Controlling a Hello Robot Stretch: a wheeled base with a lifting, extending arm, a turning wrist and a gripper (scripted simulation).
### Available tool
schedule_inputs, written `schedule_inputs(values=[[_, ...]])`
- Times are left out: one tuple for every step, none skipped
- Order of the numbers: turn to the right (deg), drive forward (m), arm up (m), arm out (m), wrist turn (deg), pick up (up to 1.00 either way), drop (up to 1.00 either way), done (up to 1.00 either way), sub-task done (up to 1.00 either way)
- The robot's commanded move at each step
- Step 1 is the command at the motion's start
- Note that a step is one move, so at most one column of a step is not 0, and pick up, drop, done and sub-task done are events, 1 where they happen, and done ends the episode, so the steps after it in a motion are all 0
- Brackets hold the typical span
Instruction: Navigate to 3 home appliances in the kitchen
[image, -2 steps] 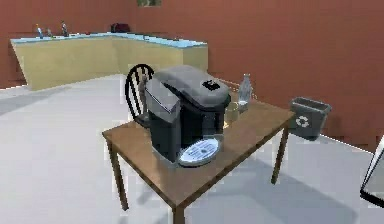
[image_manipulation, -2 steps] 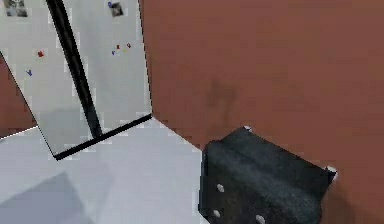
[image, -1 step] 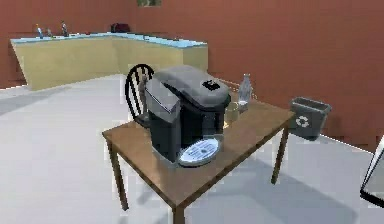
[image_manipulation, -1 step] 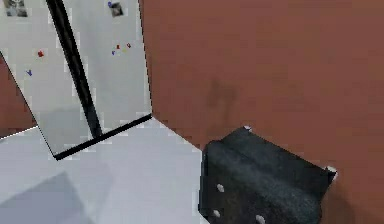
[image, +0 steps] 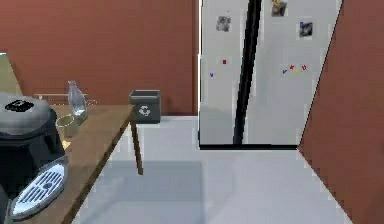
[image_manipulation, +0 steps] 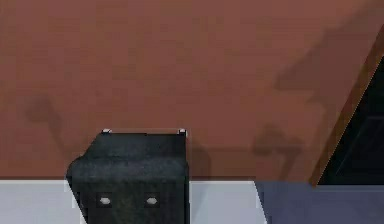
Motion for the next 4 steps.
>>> schedule_inputs(values=[[0.0, 1.0, 0.0, 0.0, 0.0, 0.0, 0.0, 0.0, 0.0], [0.0, 0.2, 0.0, 0.0, 0.0, 0.0, 0.0, 0.0, 0.0], [27.0, 0.0, 0.0, 0.0, 0.0, 0.0, 0.0, 0.0, 0.0], [0.0, 0.0, 0.0, 0.0, 0.0, 0.0, 0.0, 0.0, 1.0]])
